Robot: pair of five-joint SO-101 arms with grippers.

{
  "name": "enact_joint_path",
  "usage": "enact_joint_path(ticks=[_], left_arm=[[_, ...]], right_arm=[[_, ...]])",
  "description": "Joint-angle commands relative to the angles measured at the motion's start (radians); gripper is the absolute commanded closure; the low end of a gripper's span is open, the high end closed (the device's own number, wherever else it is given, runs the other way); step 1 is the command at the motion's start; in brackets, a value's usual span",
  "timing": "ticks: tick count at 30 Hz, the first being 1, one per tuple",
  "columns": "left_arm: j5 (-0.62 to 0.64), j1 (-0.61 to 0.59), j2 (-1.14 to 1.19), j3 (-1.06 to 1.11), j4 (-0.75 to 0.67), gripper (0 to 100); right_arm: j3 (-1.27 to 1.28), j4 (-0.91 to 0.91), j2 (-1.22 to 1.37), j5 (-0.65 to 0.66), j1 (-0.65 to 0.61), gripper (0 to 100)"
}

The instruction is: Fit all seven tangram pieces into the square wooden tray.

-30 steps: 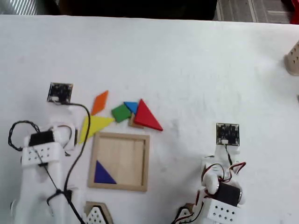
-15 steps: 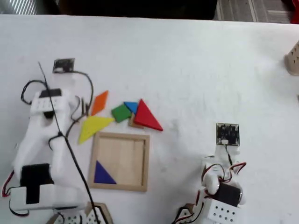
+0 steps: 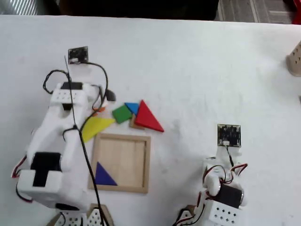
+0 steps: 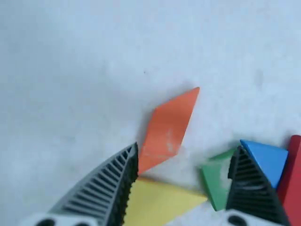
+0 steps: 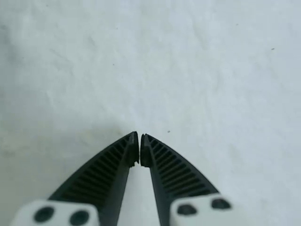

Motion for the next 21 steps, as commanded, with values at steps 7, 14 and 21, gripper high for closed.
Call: enact_joint_path(ticks=[7, 14, 21], left_arm=[[0.011, -0.010, 0.245, -0.285, 0.054, 69], [0.006, -0.010, 0.371, -0.414, 0.250, 76], [-0.015, -0.007, 0.466, -0.543, 0.353, 91]], right_arm=[[-0.006, -0.015, -0.004, 0.011, 0.005, 98.1], [-0.006, -0.015, -0.004, 0.011, 0.007, 98.1], [-0.006, -0.015, -0.004, 0.011, 0.010, 98.1]])
